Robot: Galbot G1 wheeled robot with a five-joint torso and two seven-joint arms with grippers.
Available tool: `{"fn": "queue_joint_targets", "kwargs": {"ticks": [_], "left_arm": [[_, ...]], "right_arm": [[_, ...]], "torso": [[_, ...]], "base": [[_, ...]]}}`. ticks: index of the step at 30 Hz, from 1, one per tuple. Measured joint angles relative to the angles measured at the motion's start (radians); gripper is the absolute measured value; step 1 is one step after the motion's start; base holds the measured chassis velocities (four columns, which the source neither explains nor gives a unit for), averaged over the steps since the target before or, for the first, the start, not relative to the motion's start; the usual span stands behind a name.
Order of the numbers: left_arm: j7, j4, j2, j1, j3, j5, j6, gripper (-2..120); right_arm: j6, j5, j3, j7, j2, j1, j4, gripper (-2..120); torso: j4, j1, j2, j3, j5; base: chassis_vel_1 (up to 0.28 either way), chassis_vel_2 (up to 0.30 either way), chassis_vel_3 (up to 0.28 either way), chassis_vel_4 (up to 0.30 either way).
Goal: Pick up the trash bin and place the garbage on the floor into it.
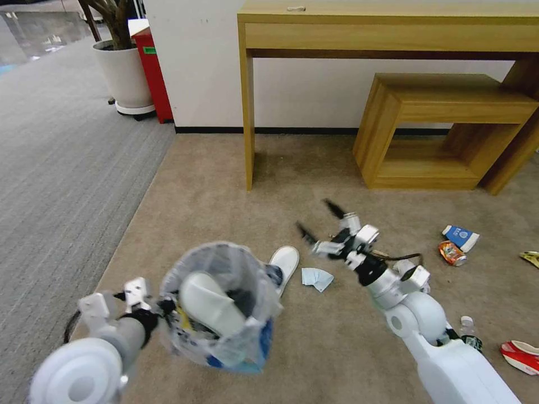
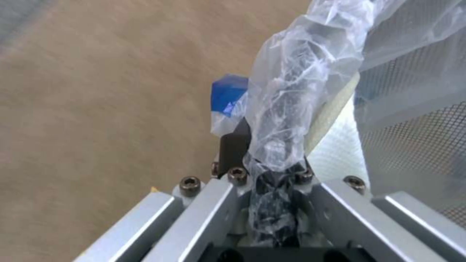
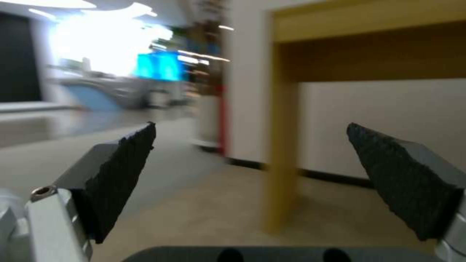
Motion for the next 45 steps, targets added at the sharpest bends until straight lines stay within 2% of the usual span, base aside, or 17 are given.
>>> {"fn": "queue_joint_targets", "kwargs": {"ticks": [2,4,5,7,10,13,19,24,32,45], "left_arm": [[-0.01,0.007,0.002,-0.005,-0.014,0.004,0.0,1],[-0.033,0.018,0.001,-0.016,-0.047,0.016,0.0,1],[-0.033,0.018,0.001,-0.016,-0.047,0.016,0.0,1],[-0.035,0.025,-0.015,-0.02,-0.064,0.088,0.0,1],[-0.024,0.027,-0.03,-0.018,-0.069,0.152,0.0,1],[-0.013,0.016,-0.074,-0.003,-0.069,0.249,0.0,1],[-0.011,0.001,-0.1,0.005,-0.07,0.277,0.0,1],[0.0,-0.046,-0.147,0.021,-0.094,0.3,0.0,1],[0.02,-0.069,-0.188,0.033,-0.104,0.299,0.0,1],[0.036,-0.077,-0.214,0.04,-0.084,0.322,0.0,1]], "right_arm": [[-0.004,-0.02,0.023,0.032,0.016,-0.013,0.003,100],[-0.018,-0.042,0.071,0.12,0.062,-0.045,0.022,100],[-0.018,-0.042,0.071,0.12,0.062,-0.045,0.022,100],[-0.034,-0.063,0.128,0.172,0.114,-0.077,0.042,100],[-0.034,-0.076,0.149,0.178,0.136,-0.091,0.048,100],[-0.021,-0.106,0.182,0.186,0.172,-0.127,0.058,100],[-0.009,-0.124,0.19,0.19,0.181,-0.145,0.058,100],[0.013,-0.145,0.197,0.212,0.189,-0.177,0.042,100],[0.036,-0.142,0.191,0.212,0.188,-0.176,0.017,100],[0.06,-0.136,0.184,0.198,0.171,-0.173,0.004,100]], "torso": [[0.0,0.0,0.0,0.0,0.0001],[0.0001,0.0,0.0,0.0,0.0002],[0.0001,0.0,0.0,0.0,0.0002],[0.0,0.0,0.0,0.0,-0.0001],[0.0,0.0,0.0,0.0,0.0],[0.0001,0.0,0.0,0.0,-0.0001],[0.0001,0.0,0.0,0.0,0.0002],[0.0001,0.0,0.0,0.0,0.0002],[0.0001,0.0,0.0,0.0,0.0002],[0.0002,0.0,0.0,0.0,0.0002]], "base": [[0.0,0.0,0.0,0.0],[0.0,0.0,0.0,0.0],[0.0,0.0,0.0,0.0],[0.0,0.0,0.0,0.0],[0.0,0.0,0.0,0.0],[0.0,0.0,0.0,0.0],[0.0,0.0,0.0,0.0],[0.0,0.0,0.0,0.0],[0.0,0.0,0.0,0.0],[-0.111,0.106,0.114,-0.115]]}}
